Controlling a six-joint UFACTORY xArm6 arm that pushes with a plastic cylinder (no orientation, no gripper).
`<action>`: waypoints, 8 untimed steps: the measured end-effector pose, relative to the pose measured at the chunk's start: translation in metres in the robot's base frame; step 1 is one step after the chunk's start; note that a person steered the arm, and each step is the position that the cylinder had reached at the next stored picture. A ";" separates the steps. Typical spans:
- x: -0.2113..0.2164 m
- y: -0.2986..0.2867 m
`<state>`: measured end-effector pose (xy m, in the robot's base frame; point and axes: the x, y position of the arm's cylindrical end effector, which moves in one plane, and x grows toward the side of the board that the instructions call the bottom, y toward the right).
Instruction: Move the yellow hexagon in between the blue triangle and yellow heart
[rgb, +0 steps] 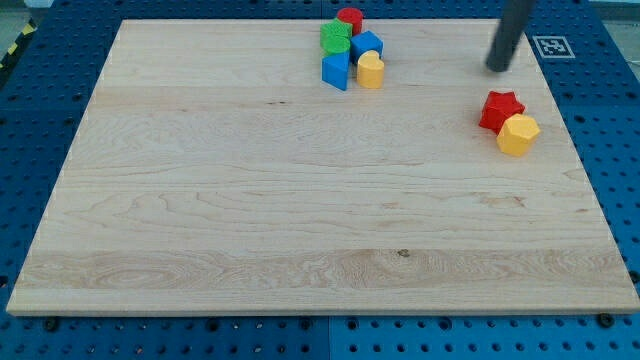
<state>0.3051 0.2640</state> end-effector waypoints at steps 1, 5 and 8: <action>0.047 0.052; 0.115 -0.016; 0.116 -0.051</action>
<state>0.4207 0.2126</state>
